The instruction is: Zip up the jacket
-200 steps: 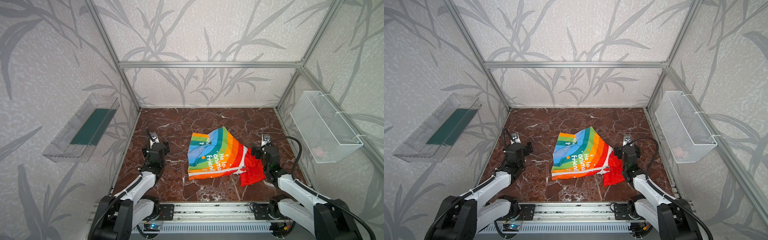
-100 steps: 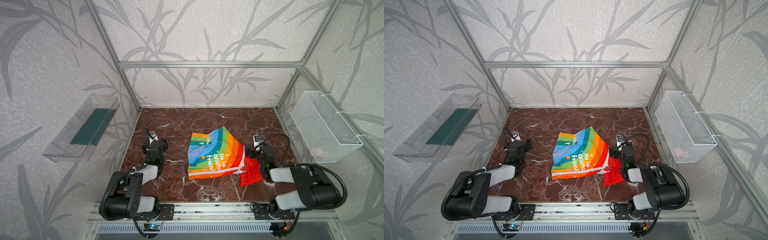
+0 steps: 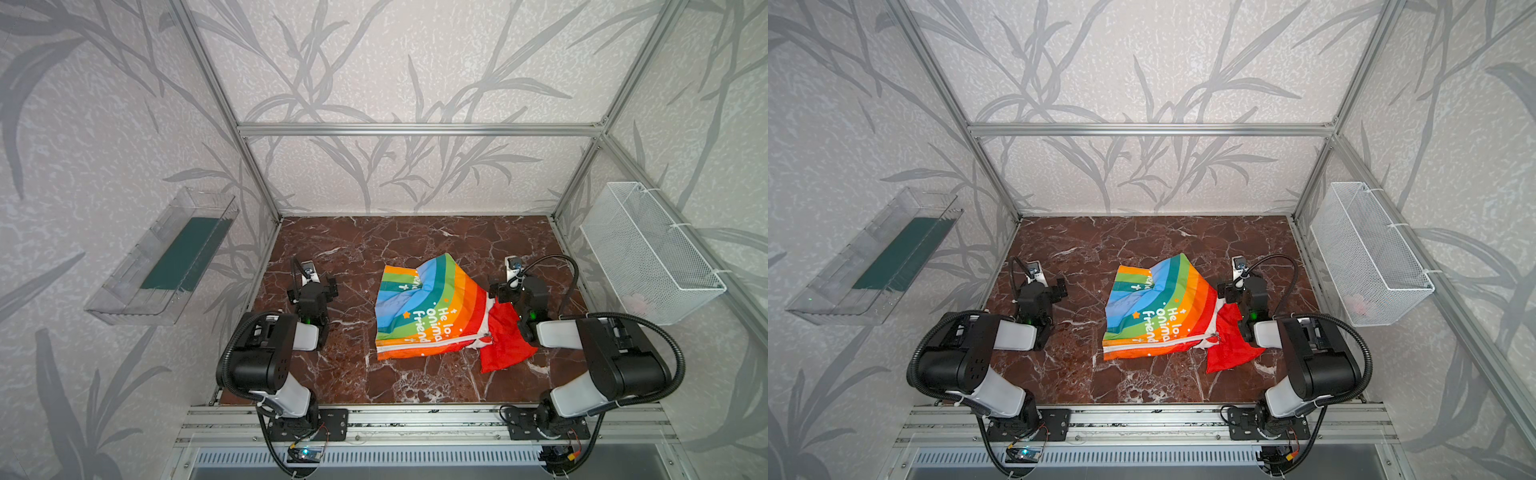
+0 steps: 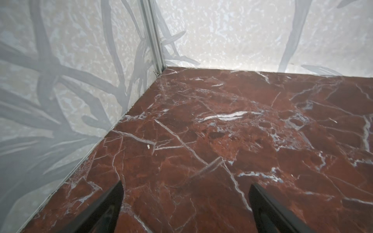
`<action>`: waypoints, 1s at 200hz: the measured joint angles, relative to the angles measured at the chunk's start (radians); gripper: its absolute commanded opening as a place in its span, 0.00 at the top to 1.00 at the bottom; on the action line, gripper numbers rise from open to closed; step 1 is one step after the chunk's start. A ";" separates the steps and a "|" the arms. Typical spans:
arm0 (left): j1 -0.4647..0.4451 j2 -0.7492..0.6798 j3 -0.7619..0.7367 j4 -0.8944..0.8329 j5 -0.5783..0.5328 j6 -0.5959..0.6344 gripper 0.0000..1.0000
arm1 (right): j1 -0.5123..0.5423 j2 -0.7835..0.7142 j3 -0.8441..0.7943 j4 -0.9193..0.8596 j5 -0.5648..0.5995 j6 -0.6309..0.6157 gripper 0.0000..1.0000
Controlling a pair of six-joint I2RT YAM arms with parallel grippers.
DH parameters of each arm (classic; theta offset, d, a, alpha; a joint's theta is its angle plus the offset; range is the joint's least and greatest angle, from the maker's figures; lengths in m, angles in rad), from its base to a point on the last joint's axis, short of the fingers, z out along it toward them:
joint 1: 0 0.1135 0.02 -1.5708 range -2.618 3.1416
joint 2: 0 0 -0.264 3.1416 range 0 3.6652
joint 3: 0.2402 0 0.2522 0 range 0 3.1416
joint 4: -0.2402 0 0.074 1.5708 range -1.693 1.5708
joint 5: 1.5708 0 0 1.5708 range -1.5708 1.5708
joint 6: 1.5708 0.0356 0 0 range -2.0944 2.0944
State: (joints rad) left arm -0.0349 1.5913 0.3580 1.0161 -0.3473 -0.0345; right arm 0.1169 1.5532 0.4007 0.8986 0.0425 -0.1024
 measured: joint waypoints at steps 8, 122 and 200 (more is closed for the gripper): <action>0.001 0.000 0.000 -0.006 -0.002 -0.002 0.01 | -0.001 0.000 0.000 -0.014 0.000 0.001 0.01; 0.002 0.000 0.000 -0.014 -0.003 -0.010 0.01 | -0.002 0.000 0.000 -0.059 -0.013 0.004 0.01; 0.031 0.004 -0.192 0.204 0.133 -0.029 0.01 | -0.002 0.000 0.000 -0.059 -0.018 0.004 0.01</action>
State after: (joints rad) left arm -0.0044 1.5955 0.1658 1.2205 -0.2146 -0.0631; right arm 0.1146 1.5532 0.4007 0.8394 0.0246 -0.0982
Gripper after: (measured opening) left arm 0.992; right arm 0.991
